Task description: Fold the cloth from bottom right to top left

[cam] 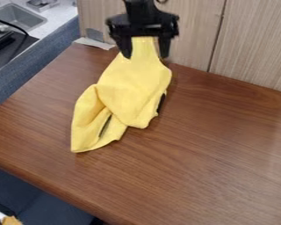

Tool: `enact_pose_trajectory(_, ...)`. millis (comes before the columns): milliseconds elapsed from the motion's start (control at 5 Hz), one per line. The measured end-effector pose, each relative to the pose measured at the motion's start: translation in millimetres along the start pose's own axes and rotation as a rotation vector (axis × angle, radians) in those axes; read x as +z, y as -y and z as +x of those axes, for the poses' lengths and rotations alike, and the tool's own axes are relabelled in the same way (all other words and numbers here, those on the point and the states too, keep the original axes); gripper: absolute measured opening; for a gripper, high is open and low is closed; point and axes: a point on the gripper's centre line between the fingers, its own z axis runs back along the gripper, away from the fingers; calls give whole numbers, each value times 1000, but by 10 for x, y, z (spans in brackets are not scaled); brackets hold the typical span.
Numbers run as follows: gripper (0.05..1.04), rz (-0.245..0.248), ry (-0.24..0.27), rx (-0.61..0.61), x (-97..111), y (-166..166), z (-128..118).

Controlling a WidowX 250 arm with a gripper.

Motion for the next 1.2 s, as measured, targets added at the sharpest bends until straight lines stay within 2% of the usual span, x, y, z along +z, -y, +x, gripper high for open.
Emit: enact_pose_trajectory(1200,1001,-1,3,5,33,-25,8)
